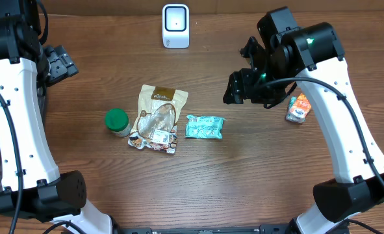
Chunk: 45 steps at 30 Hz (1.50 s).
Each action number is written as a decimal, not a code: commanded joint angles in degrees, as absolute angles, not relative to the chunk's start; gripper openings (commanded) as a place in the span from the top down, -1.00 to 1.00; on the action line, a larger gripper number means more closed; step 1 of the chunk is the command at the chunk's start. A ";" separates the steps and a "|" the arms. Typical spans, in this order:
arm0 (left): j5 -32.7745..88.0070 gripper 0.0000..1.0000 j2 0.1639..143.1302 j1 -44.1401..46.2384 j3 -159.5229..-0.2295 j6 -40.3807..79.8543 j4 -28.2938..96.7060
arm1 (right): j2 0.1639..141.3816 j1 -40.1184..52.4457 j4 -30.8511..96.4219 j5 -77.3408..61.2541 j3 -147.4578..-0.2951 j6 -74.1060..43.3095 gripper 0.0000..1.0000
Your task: Scan the item barcode
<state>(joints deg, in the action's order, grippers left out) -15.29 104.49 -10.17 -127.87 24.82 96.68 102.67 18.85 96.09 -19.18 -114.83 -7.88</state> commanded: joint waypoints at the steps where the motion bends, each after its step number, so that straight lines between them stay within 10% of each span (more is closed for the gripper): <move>1: -16.03 -1.00 104.25 -10.07 -127.96 23.97 96.79 | 102.87 19.25 90.83 -17.67 -108.47 -15.14 -0.52; 18: -16.03 -0.99 104.25 -10.07 -127.96 23.97 96.79 | 102.89 19.44 48.80 -24.69 -67.96 -33.06 -0.69; 34: -16.03 -0.99 104.25 -10.07 -127.96 23.97 96.77 | 106.32 24.10 29.21 -24.23 -59.88 -47.27 -0.56; 45: -16.03 -1.00 104.25 -10.07 -127.96 23.97 96.79 | 109.32 24.03 27.20 -25.58 -59.92 -48.38 0.10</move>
<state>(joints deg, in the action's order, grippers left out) -15.29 104.49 -10.17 -127.87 24.82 96.68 107.70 23.99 27.11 -25.78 -60.34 -48.69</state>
